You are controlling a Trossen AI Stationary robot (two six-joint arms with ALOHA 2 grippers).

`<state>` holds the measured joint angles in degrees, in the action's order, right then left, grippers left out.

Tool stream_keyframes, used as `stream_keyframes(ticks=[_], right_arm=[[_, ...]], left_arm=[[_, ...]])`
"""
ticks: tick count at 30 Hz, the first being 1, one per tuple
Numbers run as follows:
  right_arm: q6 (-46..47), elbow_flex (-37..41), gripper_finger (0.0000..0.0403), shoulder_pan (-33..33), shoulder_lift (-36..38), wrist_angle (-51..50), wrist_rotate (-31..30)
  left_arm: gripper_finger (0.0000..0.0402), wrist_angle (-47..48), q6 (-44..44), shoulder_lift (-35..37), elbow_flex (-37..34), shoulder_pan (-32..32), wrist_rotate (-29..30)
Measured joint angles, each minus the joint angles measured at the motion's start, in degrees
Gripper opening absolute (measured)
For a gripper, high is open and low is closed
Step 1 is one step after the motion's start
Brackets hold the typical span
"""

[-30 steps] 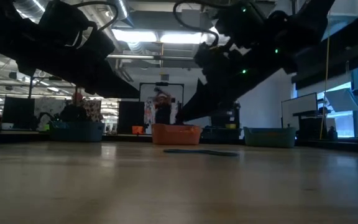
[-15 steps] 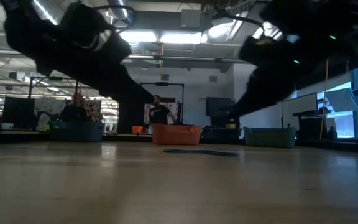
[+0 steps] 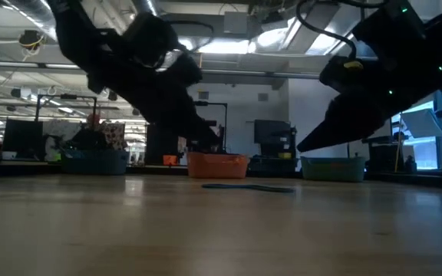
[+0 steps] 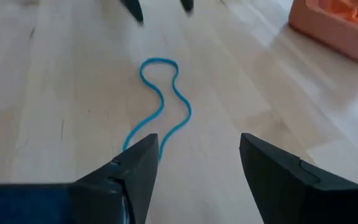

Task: Sort rubber bands into baskets
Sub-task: Put the blue rubber band into the blue bin

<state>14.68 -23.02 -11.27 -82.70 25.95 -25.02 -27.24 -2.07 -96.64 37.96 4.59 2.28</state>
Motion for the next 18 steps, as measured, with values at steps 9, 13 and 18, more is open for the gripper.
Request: stream_keyframes(ticks=[9, 13, 18], right_arm=[[-3.0, 0.3, 0.0225, 0.0, 0.0, 1.6, -0.5], [-4.0, 0.3, 0.0225, 0.0, 0.0, 0.9, -1.1], [-4.6, 0.3, 0.0225, 0.0, 0.0, 0.3, -1.2]], left_arm=[[0.0236, 4.7, 2.0, -8.9, 8.1, 1.0, -6.1], [0.0237, 4.1, 0.6, -14.3, 10.6, 1.1, -5.2], [0.0230, 3.8, -0.4, -18.2, 12.6, 2.7, -3.3]])
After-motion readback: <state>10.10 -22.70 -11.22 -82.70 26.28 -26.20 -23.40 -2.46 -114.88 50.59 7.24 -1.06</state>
